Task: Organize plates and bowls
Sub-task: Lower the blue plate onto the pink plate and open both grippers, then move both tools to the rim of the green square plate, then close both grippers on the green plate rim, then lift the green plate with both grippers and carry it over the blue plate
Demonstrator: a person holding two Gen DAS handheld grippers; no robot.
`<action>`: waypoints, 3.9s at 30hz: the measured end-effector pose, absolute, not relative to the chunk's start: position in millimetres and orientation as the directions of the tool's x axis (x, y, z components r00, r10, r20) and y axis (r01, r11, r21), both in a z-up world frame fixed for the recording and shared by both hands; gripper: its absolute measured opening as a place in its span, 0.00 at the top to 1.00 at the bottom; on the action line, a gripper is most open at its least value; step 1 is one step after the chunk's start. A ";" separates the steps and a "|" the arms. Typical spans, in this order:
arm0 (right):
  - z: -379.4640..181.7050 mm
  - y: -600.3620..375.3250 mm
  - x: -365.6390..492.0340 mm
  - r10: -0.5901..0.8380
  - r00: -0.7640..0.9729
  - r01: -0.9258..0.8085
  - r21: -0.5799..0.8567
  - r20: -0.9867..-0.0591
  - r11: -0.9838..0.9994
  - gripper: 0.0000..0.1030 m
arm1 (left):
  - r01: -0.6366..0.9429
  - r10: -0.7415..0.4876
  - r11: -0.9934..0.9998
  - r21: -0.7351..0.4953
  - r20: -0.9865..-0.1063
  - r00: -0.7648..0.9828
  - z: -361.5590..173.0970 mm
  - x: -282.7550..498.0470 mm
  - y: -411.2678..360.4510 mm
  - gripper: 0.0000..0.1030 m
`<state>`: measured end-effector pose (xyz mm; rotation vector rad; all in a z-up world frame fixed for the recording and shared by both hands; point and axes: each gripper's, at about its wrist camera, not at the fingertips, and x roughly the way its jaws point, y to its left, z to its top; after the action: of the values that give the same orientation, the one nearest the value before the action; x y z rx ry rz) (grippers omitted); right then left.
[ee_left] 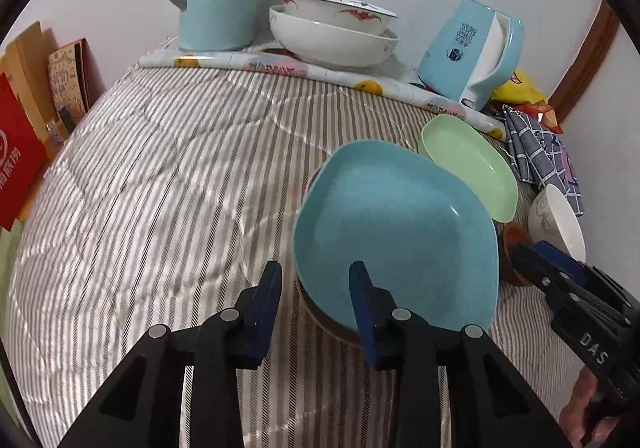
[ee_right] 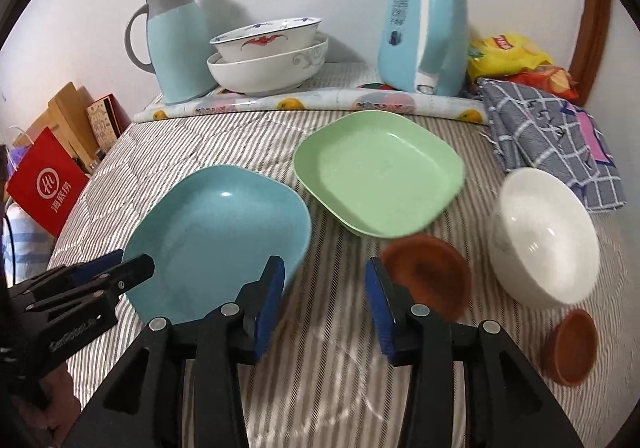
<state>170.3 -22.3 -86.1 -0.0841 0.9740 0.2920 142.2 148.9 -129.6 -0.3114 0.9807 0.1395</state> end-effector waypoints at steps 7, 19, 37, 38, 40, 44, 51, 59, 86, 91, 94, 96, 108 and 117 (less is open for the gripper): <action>-82.4 -37.4 156.9 0.202 0.535 -0.254 0.072 -0.820 0.965 0.59 | -0.210 -0.036 0.961 -0.182 -0.831 0.555 -125.9 132.8 133.1 0.69; -81.9 -44.8 134.4 0.203 0.536 -0.245 0.079 -0.819 0.966 0.59 | -0.214 -0.013 0.964 -0.160 -0.829 0.560 -116.1 120.1 129.1 0.66; -39.4 -88.5 154.0 0.149 0.635 -0.132 0.083 -0.758 0.988 0.54 | -0.182 0.004 0.973 -0.141 -0.782 0.624 -74.8 150.7 109.0 0.65; -36.7 -91.5 157.1 0.148 0.641 -0.123 0.090 -0.753 0.988 0.54 | -0.177 0.000 0.974 -0.143 -0.778 0.629 -73.0 154.5 106.8 0.65; -33.9 -97.8 167.9 0.183 0.622 -0.121 0.137 -0.762 0.983 0.52 | -0.168 -0.010 0.974 -0.149 -0.777 0.630 -70.8 164.7 103.5 0.65; -31.3 -94.1 183.0 0.177 0.602 -0.146 0.111 -0.778 0.983 0.52 | -0.147 -0.050 0.973 -0.179 -0.783 0.620 -72.6 184.0 98.7 0.65; -39.4 -97.3 225.2 0.157 0.553 -0.123 0.106 -0.818 0.987 0.51 | -0.153 -0.054 0.973 -0.175 -0.811 0.583 -82.6 218.1 94.3 0.65; -50.0 -98.3 260.8 0.132 0.564 -0.117 0.079 -0.816 0.990 0.51 | -0.151 -0.052 0.974 -0.168 -0.817 0.574 -91.1 252.6 92.8 0.65; -106.8 -67.3 333.3 0.046 0.475 -0.185 -0.048 -0.879 0.982 0.66 | -0.140 -0.113 0.970 -0.200 -0.876 0.468 -145.0 324.4 80.5 0.66; -119.0 -67.1 339.3 0.029 0.439 -0.182 -0.057 -0.898 0.982 0.77 | -0.147 -0.110 0.970 -0.195 -0.887 0.448 -154.2 330.0 79.4 0.79; -125.2 -68.4 342.7 0.010 0.426 -0.170 -0.069 -0.905 0.983 0.88 | -0.142 -0.108 0.972 -0.188 -0.892 0.440 -158.6 332.1 77.7 0.84; -127.3 -68.9 342.9 0.010 0.429 -0.170 -0.069 -0.903 0.983 0.91 | -0.140 -0.105 0.973 -0.184 -0.892 0.441 -161.0 332.8 76.4 0.89; -89.7 -79.2 321.5 0.077 0.515 -0.153 -0.003 -0.854 0.988 0.94 | -0.128 -0.116 0.968 -0.217 -0.837 0.535 -123.3 313.8 84.4 0.91; -48.6 -84.5 283.7 0.080 0.574 -0.127 0.008 -0.815 0.992 0.95 | -0.097 -0.134 0.968 -0.233 -0.801 0.584 -85.0 279.3 79.5 0.91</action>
<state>283.7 -84.5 -48.6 -0.0536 0.9518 0.1213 279.3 79.5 -85.0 -0.2641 0.9499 -0.0218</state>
